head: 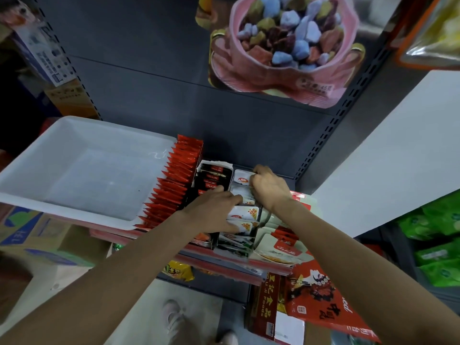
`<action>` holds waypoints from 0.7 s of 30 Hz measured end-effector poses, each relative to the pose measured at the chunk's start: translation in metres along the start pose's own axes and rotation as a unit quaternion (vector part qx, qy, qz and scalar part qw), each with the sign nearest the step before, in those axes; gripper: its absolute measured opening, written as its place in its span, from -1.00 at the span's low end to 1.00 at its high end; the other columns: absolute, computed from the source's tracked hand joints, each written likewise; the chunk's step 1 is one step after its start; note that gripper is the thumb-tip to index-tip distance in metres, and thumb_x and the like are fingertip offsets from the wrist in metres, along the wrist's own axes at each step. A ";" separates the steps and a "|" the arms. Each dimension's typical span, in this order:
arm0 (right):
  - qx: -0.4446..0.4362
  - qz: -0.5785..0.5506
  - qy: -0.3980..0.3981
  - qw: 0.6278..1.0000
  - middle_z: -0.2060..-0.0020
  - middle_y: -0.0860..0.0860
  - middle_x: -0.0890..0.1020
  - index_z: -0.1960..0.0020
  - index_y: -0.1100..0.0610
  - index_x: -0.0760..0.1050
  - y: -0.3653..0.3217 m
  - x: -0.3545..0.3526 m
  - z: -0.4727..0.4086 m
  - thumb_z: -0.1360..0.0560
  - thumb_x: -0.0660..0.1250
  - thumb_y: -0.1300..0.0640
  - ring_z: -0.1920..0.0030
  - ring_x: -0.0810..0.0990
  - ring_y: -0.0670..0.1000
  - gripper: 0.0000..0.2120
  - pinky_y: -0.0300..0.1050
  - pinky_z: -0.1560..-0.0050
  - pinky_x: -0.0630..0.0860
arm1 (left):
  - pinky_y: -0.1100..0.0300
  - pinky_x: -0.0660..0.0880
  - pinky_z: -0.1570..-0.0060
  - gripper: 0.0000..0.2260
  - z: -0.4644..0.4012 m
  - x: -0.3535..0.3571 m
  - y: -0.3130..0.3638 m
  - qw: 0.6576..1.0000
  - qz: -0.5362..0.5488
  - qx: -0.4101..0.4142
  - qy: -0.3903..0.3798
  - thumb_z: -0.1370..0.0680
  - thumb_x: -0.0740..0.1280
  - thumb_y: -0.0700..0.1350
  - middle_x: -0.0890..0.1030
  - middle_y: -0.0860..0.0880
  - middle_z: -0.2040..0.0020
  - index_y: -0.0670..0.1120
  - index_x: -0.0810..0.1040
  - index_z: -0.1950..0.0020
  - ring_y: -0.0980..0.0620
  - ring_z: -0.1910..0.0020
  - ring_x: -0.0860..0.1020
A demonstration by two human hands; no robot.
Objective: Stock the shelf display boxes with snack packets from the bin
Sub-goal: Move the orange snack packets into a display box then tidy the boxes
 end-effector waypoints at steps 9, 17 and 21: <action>-0.080 -0.135 0.223 0.962 -0.03 0.16 0.50 0.13 0.31 0.53 0.005 -0.042 0.033 -0.48 0.34 0.30 0.00 0.49 0.13 -0.94 -0.11 0.09 0.51 | 0.18 0.27 -0.15 -0.32 0.015 -0.008 0.000 0.997 0.037 -0.039 0.058 -0.43 0.40 0.16 0.38 -0.01 -0.32 -0.05 0.21 -0.42 0.02 -0.23 0.31; -0.007 -0.174 0.078 0.982 0.16 0.09 0.61 0.00 0.14 0.45 0.016 -0.022 0.025 -0.56 0.23 0.17 0.15 0.57 0.15 -0.94 -0.02 0.15 0.49 | 0.16 0.25 -0.18 -0.40 0.008 -0.016 0.002 0.997 -0.034 -0.027 0.068 -0.45 0.33 0.23 0.41 0.03 -0.21 -0.07 0.36 -0.38 0.03 -0.20 0.27; 0.044 -0.298 0.072 0.951 0.29 -0.02 0.63 0.07 0.12 0.51 0.028 -0.020 0.023 -0.49 0.36 0.22 0.23 0.59 0.04 -0.95 -0.06 0.09 0.52 | 0.17 0.20 -0.36 -0.34 0.009 -0.011 0.004 0.998 -0.017 -0.001 0.057 -0.47 0.34 0.19 0.27 0.00 -0.43 -0.11 0.28 -0.45 0.04 -0.39 0.20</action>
Point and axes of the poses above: each hand's wrist, its own z-axis away from the middle knuckle, its own x-axis out of the palm, y = z × x, the point moved 9 cm from there along -z, towards the middle knuckle
